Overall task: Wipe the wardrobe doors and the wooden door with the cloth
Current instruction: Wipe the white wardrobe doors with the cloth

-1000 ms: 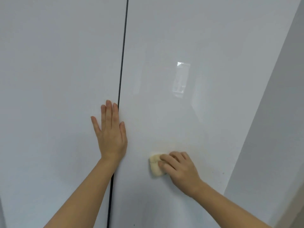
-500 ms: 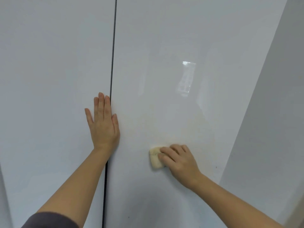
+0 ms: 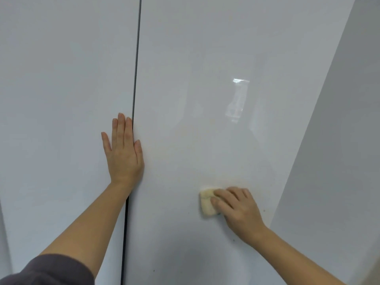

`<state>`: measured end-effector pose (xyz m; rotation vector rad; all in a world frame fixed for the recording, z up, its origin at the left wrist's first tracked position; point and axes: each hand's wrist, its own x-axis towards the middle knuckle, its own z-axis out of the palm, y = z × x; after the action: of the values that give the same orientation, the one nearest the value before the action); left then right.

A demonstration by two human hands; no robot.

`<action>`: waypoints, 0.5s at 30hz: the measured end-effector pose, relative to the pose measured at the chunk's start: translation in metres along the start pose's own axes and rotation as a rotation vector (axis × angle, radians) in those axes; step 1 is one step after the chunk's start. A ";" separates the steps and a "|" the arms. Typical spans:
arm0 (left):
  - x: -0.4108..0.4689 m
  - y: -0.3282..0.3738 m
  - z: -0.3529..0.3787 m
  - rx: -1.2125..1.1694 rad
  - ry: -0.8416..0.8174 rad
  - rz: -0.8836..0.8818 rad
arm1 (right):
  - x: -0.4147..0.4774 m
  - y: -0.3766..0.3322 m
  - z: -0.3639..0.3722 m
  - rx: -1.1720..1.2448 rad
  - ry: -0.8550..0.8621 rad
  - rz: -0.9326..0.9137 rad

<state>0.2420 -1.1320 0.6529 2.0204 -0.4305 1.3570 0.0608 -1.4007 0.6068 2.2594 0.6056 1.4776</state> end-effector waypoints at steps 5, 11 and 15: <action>0.000 0.001 0.001 0.002 0.005 -0.008 | 0.050 0.067 -0.040 -0.037 0.148 0.195; 0.000 0.000 0.001 0.003 0.010 -0.005 | 0.010 0.061 -0.034 -0.011 0.153 0.265; 0.000 -0.001 0.002 -0.009 0.026 0.008 | -0.047 0.042 -0.029 -0.013 -0.031 0.058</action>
<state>0.2439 -1.1321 0.6524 1.9934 -0.4320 1.3824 0.0232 -1.4598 0.6040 2.3041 0.5238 1.4665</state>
